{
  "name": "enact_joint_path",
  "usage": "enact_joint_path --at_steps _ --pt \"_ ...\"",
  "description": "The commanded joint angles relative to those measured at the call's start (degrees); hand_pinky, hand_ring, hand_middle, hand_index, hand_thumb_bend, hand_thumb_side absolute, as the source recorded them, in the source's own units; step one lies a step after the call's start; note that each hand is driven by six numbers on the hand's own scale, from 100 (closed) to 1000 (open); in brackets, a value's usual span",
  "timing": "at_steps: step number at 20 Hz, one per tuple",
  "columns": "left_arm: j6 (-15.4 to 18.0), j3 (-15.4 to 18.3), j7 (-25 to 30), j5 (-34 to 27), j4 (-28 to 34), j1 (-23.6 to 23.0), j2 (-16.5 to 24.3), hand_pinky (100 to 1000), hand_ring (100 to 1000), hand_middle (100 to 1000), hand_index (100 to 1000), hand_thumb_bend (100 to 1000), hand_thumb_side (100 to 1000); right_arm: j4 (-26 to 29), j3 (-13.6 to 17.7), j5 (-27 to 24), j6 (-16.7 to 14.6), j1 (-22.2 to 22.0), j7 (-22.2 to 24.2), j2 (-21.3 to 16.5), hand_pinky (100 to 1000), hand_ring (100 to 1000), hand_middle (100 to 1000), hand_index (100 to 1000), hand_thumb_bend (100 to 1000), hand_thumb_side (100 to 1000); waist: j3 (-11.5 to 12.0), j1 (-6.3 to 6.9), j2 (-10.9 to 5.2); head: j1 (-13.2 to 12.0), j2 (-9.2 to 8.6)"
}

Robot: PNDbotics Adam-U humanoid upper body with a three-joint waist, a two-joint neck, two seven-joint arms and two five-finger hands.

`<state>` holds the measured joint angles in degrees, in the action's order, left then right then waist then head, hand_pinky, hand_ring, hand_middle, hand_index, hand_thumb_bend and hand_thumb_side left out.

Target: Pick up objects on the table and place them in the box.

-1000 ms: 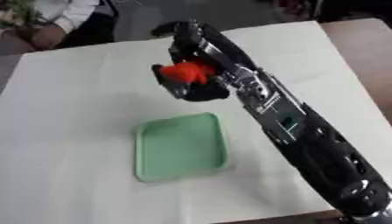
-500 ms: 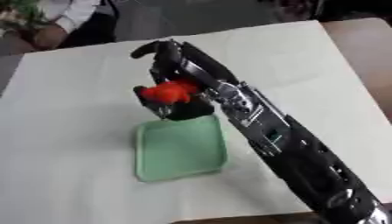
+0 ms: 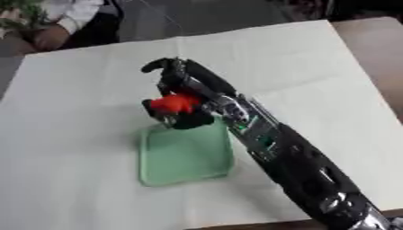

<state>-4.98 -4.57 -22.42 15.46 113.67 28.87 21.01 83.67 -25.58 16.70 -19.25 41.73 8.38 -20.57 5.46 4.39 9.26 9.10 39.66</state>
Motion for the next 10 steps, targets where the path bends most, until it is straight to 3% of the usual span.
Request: enact_joint_path --at_steps 1,2,3,4,5,6,7,10 --pt "0.1 0.4 0.1 0.1 0.9 0.9 0.8 479 615 715 845 493 785 0.4 0.7 2.7 -1.8 0.9 -1.8 0.0 100 1000 100 100 179 314 0.0 -0.1 -0.72 0.3 -0.31" --pt "0.1 0.4 0.1 0.1 0.9 0.9 0.8 479 615 715 845 493 785 0.5 0.7 3.8 -2.5 0.7 -2.6 -0.1 100 1000 100 169 224 402 0.0 -0.11 -0.72 0.3 -0.31" --pt "0.1 0.4 0.1 0.1 0.9 0.9 0.8 479 616 715 845 492 784 0.7 0.7 4.7 -3.3 0.5 -3.4 -0.2 100 1000 100 306 254 506 0.0 -0.13 -0.74 0.3 -0.3" --pt "0.1 0.4 0.1 0.1 0.9 0.8 0.9 479 616 715 845 492 784 0.9 0.6 5.5 -4.0 0.3 -4.0 -0.3 100 1000 100 336 257 524 0.0 -0.15 -0.75 0.3 -0.28" --pt "0.1 0.4 0.1 0.1 0.9 0.8 0.9 479 615 715 845 492 784 1.1 0.5 6.3 -4.7 0.0 -4.5 -0.4 100 1000 144 498 268 612 -0.1 -0.18 -0.77 0.2 -0.22" --pt "0.0 0.4 0.0 0.1 0.9 0.8 1.0 479 615 715 845 492 784 1.2 0.4 6.8 -5.3 -0.3 -4.7 -0.5 100 1000 204 551 274 645 -0.1 -0.2 -0.79 0.2 -0.17" --pt "0.0 0.4 0.1 0.1 0.9 0.7 1.0 478 615 715 845 493 784 1.3 0.3 7.0 -5.8 -0.6 -5.0 -0.5 168 1000 258 597 291 674 -0.1 -0.21 -0.79 0.1 -0.14" --pt "0.0 0.4 0.1 0.1 0.9 0.7 1.1 479 615 715 845 492 784 1.3 0.3 6.7 -6.6 -1.1 -5.8 -0.5 248 1000 309 636 314 702 -0.2 -0.2 -0.81 -0.1 -0.04"
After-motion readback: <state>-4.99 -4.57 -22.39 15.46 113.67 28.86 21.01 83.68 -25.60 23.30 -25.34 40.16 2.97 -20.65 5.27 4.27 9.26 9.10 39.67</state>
